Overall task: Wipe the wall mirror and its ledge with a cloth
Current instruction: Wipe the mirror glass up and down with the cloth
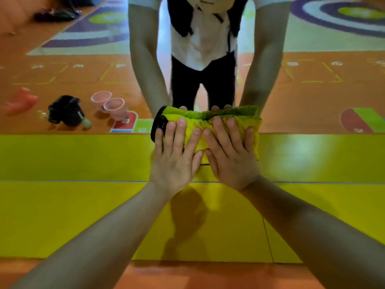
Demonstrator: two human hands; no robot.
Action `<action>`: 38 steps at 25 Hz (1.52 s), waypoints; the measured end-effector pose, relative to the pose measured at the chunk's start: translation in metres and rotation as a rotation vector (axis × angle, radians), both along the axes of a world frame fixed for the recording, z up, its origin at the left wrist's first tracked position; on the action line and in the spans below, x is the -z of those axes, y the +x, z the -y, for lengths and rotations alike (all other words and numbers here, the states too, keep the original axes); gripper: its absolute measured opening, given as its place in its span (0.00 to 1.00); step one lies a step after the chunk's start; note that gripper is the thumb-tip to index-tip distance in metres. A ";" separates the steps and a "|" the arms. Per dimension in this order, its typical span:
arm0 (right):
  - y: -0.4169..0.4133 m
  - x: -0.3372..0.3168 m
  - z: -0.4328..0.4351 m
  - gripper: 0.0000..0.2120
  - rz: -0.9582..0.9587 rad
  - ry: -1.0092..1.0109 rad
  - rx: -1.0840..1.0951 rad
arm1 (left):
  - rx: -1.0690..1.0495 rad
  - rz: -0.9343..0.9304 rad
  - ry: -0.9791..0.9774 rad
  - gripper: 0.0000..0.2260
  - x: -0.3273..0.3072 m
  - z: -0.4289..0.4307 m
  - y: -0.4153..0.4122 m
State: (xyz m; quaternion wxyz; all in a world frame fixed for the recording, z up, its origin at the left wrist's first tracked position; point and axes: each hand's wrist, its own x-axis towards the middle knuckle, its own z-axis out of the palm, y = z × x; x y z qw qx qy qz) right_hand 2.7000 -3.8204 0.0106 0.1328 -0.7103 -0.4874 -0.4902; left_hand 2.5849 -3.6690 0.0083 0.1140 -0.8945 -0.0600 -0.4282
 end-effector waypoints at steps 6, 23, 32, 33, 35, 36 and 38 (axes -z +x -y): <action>-0.004 0.106 0.015 0.36 -0.033 -0.078 0.042 | 0.055 -0.158 -0.051 0.36 0.095 0.008 -0.024; 0.061 0.073 0.113 0.24 0.196 -0.451 -0.142 | 0.190 -0.386 -0.128 0.37 0.122 0.077 0.005; 0.059 -0.125 0.113 0.31 0.210 -0.206 0.017 | 0.093 0.043 -0.085 0.33 -0.082 0.089 0.055; 0.060 -0.156 0.111 0.31 0.206 -0.186 0.027 | 0.095 0.074 -0.072 0.32 -0.118 0.088 0.059; 0.062 -0.225 0.110 0.28 0.218 -0.147 0.049 | 0.112 0.141 -0.006 0.31 -0.195 0.083 0.066; 0.061 -0.261 0.109 0.28 0.215 -0.121 0.050 | 0.125 0.166 0.036 0.31 -0.235 0.079 0.069; 0.058 -0.333 0.106 0.27 0.213 -0.057 0.055 | 0.122 0.221 0.118 0.30 -0.315 0.070 0.073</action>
